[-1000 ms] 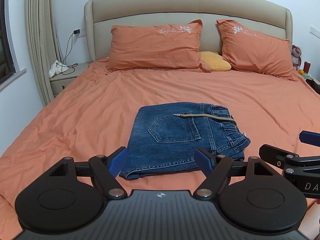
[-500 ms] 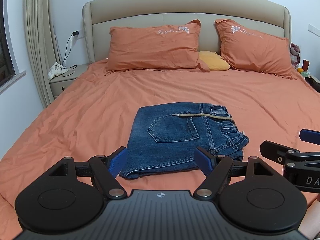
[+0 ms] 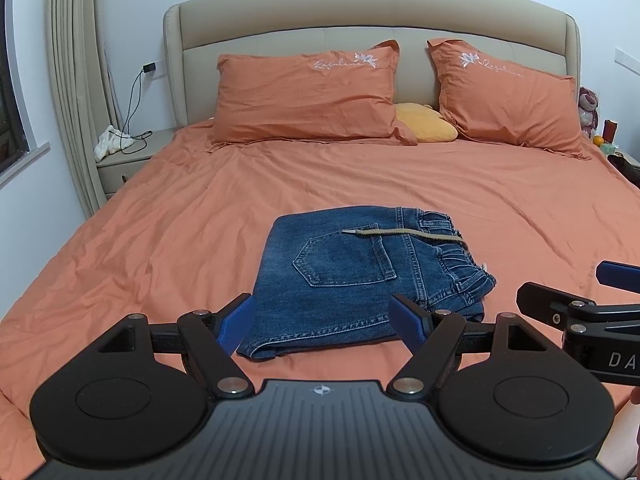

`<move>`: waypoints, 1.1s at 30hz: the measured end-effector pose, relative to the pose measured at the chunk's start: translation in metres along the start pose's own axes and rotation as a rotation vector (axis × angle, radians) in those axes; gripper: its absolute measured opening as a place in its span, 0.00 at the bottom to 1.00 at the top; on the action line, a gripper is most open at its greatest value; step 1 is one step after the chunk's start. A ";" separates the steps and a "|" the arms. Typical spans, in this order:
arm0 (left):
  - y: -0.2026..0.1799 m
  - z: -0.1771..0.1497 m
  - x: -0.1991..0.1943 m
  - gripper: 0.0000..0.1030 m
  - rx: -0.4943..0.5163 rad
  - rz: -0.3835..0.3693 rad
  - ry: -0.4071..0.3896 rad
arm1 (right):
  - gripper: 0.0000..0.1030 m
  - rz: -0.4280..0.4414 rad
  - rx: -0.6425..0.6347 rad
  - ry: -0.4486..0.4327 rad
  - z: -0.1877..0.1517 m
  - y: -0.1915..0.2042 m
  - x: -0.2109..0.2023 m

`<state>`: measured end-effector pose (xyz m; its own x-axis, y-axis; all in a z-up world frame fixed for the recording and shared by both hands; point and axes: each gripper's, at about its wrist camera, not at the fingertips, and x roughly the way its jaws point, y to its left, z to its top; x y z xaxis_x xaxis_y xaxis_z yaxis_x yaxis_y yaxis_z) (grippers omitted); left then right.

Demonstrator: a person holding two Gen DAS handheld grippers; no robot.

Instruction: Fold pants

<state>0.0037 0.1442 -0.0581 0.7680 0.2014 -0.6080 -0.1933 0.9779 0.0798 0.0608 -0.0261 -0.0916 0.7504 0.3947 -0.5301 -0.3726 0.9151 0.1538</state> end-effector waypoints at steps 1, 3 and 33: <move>0.000 0.000 0.000 0.86 0.000 0.000 0.000 | 0.95 0.000 0.002 0.001 0.000 0.000 0.000; 0.000 0.000 0.000 0.86 0.004 -0.003 0.003 | 0.95 0.001 0.004 0.002 0.001 0.000 0.001; 0.009 0.001 0.006 0.86 0.041 -0.024 0.038 | 0.95 -0.028 -0.049 0.085 0.007 0.013 0.002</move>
<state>0.0079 0.1539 -0.0603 0.7484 0.1760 -0.6394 -0.1491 0.9841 0.0963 0.0613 -0.0132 -0.0845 0.7127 0.3585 -0.6029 -0.3798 0.9199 0.0980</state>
